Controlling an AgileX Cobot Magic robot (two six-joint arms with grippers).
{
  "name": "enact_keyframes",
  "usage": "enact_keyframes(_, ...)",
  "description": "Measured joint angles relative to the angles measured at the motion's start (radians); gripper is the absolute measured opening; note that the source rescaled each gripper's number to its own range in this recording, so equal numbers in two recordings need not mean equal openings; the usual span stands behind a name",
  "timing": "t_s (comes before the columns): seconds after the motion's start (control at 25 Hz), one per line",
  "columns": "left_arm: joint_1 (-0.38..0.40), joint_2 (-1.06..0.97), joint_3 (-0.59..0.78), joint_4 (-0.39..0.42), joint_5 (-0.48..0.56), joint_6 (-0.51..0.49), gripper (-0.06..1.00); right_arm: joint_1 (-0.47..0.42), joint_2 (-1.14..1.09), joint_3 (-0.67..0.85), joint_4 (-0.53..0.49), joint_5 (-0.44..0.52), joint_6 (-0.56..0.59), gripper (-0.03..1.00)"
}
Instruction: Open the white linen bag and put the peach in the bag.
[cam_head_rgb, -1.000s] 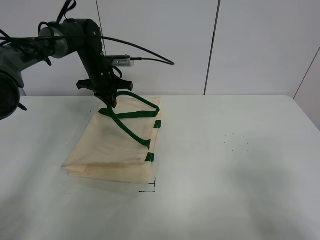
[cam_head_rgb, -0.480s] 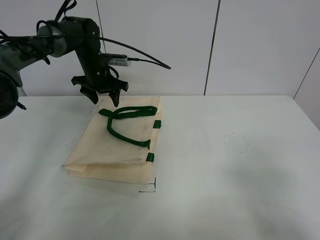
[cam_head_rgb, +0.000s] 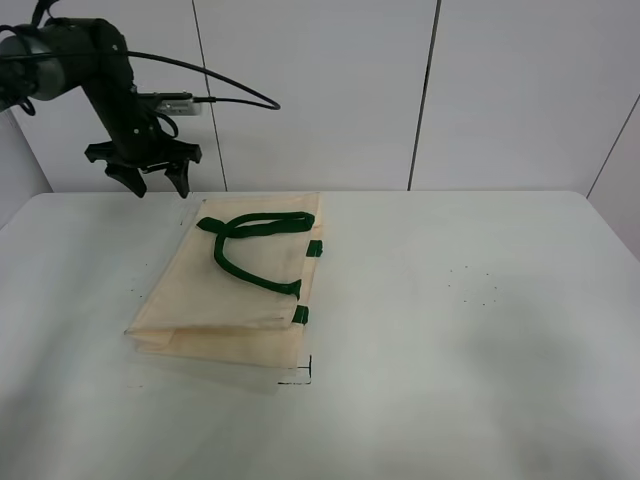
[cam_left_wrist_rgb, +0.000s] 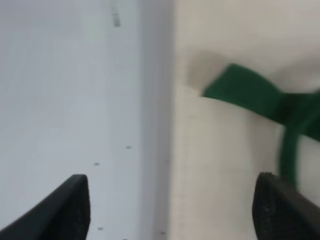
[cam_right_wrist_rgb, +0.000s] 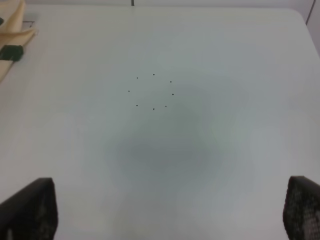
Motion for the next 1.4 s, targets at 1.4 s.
enact_keyframes(1.4, 0.076, -1.164, 1.065, -0.001, 0.005, 0.021, 0.98, 0.000, 0.000, 0.000, 0.000, 0.000, 0.001, 1.00)
